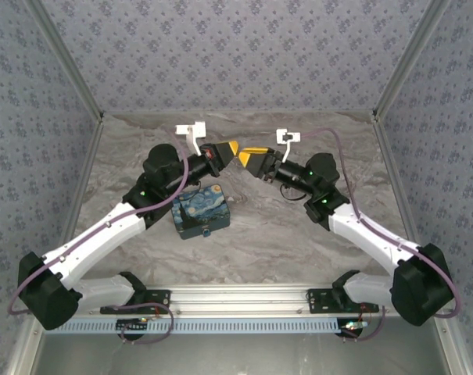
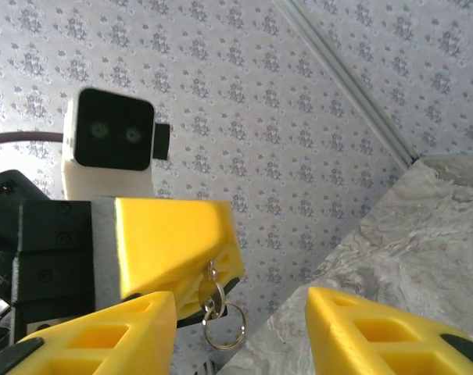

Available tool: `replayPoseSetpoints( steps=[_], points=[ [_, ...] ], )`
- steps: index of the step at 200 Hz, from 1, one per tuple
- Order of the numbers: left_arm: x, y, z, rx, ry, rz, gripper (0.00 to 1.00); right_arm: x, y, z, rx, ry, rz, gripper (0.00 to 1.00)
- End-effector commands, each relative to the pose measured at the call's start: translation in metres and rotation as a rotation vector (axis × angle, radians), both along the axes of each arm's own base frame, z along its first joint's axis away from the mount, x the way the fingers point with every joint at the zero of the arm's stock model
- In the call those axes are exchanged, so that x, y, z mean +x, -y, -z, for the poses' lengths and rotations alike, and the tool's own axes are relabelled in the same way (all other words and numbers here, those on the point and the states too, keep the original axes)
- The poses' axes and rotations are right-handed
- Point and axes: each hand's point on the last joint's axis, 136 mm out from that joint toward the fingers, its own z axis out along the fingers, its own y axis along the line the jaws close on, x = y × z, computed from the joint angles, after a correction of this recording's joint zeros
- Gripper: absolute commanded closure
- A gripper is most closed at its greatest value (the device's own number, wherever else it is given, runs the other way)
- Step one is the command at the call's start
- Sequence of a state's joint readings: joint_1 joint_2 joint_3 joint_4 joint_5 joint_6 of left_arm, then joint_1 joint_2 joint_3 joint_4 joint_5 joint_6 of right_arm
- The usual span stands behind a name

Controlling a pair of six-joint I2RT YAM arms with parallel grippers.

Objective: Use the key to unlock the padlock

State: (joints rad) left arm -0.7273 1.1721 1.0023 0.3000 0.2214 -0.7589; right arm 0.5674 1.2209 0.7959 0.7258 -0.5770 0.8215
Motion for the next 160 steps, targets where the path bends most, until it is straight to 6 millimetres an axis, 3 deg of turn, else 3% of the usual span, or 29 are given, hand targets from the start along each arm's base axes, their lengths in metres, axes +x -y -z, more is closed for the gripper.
replayPoseSetpoints(
  steps=[1, 39, 134, 160],
  points=[
    [-0.0104, -0.0008, -0.0214, -0.041, 0.072, 0.026, 1.00, -0.0068, -0.0081, -0.0214, 0.035, 0.052, -0.040, 0.53],
    [-0.0098, -0.0011, -0.0207, -0.038, 0.068, 0.022, 1.00, -0.0060, -0.0150, -0.0116, 0.019, 0.016, -0.048, 0.61],
    [-0.0117, 0.0000, -0.0172, -0.033, 0.068, 0.035, 1.00, -0.0025, -0.0112, -0.0208, 0.034, 0.010, -0.028, 0.77],
    [-0.0113, 0.0000, -0.0160, -0.029, 0.066, 0.034, 1.00, -0.0020, -0.0099, -0.0203, 0.032, 0.006, -0.025, 0.87]
  ],
)
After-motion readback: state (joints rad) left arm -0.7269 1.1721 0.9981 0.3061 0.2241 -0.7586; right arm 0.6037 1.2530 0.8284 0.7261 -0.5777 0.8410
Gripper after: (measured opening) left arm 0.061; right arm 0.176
